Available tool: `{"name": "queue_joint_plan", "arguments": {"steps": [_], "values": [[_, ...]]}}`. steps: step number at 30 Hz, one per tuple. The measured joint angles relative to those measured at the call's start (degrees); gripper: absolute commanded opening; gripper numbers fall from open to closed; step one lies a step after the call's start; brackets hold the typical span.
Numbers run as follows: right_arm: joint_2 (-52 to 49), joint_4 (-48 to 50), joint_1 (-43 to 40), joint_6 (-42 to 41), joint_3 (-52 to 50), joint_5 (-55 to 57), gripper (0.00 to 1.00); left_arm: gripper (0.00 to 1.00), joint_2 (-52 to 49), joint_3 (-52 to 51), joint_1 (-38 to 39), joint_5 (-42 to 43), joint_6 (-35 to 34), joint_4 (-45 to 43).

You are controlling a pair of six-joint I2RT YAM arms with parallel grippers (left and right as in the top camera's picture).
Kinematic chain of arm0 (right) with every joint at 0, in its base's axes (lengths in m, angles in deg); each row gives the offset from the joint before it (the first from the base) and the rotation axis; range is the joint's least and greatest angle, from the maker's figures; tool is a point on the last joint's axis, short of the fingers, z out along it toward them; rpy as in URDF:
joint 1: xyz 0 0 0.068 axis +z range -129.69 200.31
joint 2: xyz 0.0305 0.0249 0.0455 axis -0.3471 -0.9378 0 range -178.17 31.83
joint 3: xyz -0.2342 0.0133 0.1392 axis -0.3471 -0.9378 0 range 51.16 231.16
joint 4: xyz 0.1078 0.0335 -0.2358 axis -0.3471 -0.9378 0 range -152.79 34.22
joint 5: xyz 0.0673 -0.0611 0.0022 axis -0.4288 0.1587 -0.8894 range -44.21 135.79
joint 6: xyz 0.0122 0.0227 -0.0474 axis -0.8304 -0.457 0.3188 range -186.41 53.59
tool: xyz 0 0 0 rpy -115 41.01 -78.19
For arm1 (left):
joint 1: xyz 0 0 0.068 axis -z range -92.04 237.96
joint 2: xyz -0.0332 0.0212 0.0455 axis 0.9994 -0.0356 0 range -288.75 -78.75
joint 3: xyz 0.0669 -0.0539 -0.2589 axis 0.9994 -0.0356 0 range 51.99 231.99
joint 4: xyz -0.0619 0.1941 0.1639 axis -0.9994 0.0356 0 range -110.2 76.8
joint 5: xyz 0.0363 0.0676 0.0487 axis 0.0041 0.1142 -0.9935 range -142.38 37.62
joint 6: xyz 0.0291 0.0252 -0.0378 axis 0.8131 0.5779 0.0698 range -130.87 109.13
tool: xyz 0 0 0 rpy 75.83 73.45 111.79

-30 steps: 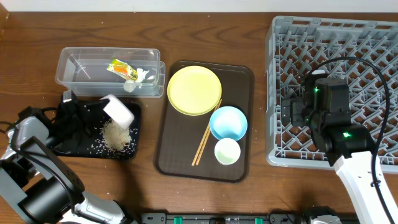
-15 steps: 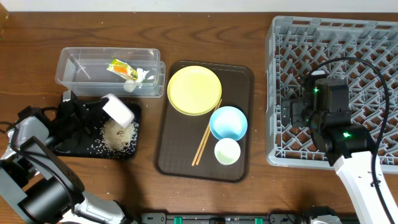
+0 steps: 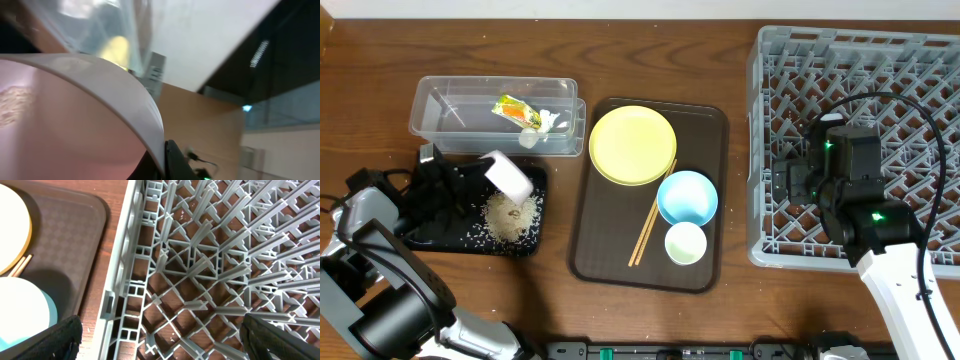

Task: Sort waste into correct bins and load items into the dishwasher rack
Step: 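Lift the bowl over the black tray and tip the rice out, then return the emptied bowl to the brown tray and release it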

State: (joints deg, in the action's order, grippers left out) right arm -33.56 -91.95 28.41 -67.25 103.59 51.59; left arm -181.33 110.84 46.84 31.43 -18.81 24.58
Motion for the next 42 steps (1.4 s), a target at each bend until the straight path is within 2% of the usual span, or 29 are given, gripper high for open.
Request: {"name": "queue_joint_plan", "arguments": {"steps": [4,9,16,27,35,42], "values": [[0.0,0.0,0.0,0.0,0.0,0.0,0.99,0.06,0.0,0.0,-0.02,-3.65,0.94,-0.83],[0.0,-0.02,0.0,0.0,0.0,0.02,0.99,0.06,0.0,0.0,-0.02,1.07,8.02,-0.46],[0.0,0.0,0.0,0.0,0.0,0.0,0.99,0.06,0.0,0.0,-0.02,2.99,11.78,-0.26],[0.0,0.0,0.0,0.0,0.0,0.02,0.99,0.06,0.0,0.0,-0.13,1.44,10.67,-0.79],[0.0,0.04,0.0,0.0,0.0,0.0,0.99,0.06,0.0,0.0,-0.04,3.61,11.41,1.14],[0.0,0.04,0.0,0.0,0.0,0.0,0.99,0.06,2.71,-0.02,5.01,2.56,13.66,3.91]]}}
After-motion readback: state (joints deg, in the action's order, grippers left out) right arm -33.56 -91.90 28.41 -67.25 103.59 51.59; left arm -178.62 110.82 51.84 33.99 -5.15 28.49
